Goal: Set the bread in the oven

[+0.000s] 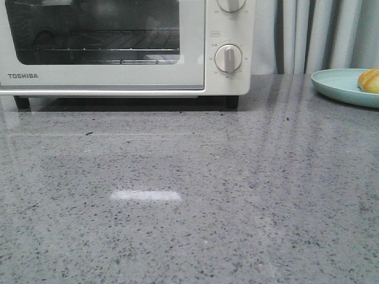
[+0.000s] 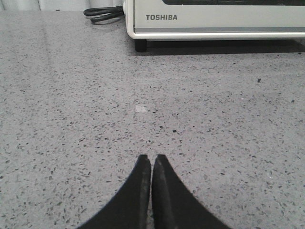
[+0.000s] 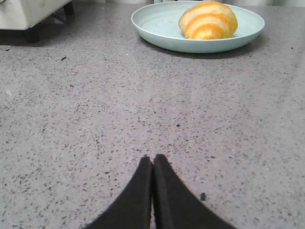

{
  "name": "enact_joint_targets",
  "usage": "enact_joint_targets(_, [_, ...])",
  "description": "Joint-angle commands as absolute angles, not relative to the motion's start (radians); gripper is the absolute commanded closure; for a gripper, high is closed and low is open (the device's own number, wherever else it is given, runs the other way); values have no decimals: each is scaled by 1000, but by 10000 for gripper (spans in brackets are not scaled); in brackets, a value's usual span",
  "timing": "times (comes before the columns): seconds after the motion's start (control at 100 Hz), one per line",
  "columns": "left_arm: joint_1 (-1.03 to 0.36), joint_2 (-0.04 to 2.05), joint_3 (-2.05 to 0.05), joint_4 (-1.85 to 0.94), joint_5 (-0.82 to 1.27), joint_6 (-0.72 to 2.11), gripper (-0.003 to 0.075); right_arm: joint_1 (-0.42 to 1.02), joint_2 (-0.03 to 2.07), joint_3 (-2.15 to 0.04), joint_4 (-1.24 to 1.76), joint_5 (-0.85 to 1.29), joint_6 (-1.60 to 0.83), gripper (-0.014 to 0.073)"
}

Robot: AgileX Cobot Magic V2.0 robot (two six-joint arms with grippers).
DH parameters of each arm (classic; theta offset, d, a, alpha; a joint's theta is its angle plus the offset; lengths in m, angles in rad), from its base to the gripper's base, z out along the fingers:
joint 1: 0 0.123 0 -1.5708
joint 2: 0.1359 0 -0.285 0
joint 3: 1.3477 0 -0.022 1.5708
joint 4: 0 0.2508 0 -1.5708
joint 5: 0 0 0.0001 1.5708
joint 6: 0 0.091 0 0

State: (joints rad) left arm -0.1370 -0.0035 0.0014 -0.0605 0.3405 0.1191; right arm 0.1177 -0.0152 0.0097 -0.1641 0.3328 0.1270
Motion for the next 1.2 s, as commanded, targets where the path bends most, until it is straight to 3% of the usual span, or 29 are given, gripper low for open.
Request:
enact_joint_targets(0.0, [-136, -32, 23, -63, 281, 108, 741, 110, -28, 23, -164, 303, 119, 643])
enact_joint_targets(0.82, [-136, -32, 23, -50, 281, 108, 741, 110, -28, 23, -181, 299, 119, 643])
enact_joint_targets(1.19, [-136, -32, 23, -50, 281, 108, 741, 110, -28, 23, -146, 31, 121, 643])
